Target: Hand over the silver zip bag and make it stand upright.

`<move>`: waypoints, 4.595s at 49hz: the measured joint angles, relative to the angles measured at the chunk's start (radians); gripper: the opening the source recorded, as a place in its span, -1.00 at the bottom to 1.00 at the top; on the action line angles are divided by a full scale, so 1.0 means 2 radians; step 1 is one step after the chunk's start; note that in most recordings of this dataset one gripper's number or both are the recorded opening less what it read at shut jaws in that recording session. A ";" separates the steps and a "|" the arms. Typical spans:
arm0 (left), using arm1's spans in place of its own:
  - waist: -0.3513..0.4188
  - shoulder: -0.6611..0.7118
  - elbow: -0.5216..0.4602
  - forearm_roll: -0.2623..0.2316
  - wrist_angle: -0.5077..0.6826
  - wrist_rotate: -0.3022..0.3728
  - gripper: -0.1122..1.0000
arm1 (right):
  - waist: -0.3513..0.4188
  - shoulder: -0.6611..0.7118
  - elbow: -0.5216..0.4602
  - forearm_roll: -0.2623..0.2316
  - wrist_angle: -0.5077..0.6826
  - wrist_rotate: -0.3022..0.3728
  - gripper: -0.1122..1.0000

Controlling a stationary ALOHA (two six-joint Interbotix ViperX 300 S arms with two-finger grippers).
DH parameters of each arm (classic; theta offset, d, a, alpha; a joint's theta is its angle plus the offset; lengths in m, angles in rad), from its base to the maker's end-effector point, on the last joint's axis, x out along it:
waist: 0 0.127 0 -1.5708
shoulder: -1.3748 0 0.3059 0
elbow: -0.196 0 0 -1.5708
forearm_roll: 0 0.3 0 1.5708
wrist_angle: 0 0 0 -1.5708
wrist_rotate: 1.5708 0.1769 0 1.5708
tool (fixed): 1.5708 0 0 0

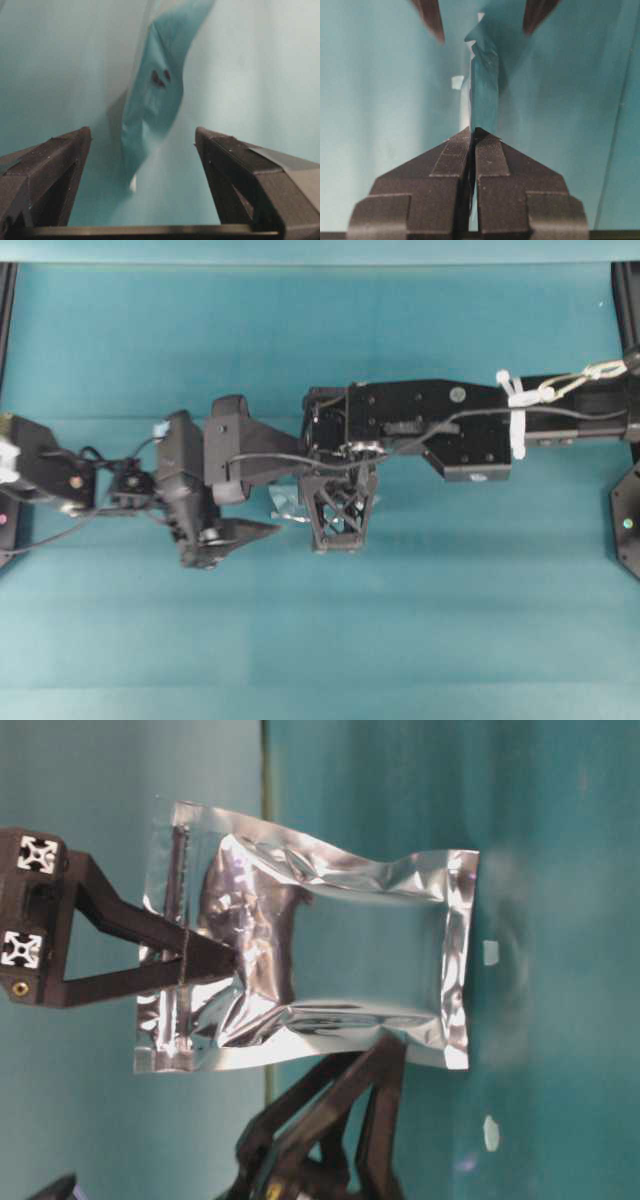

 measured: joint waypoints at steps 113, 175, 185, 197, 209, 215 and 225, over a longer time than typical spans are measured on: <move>-0.002 0.076 -0.059 -0.001 0.002 0.002 -0.24 | 0.006 -0.031 0.027 -0.005 0.011 0.005 0.81; -0.005 0.076 -0.058 -0.001 0.021 0.003 -0.26 | 0.025 -0.295 0.261 -0.014 -0.138 0.070 0.81; -0.006 0.076 -0.058 0.000 0.022 0.003 -0.26 | 0.025 -0.339 0.303 -0.014 -0.201 0.081 0.81; -0.009 0.076 -0.058 0.000 0.022 0.003 -0.26 | 0.025 -0.393 0.352 -0.014 -0.262 0.084 0.81; -0.012 0.076 -0.058 -0.001 0.022 0.004 -0.26 | 0.025 -0.397 0.370 -0.014 -0.281 0.097 0.81; -0.012 0.076 -0.058 -0.001 0.022 0.003 -0.26 | 0.025 -0.397 0.372 -0.014 -0.281 0.097 0.80; -0.012 0.076 -0.058 0.000 0.023 0.004 -0.26 | 0.024 -0.397 0.371 -0.014 -0.285 0.097 0.80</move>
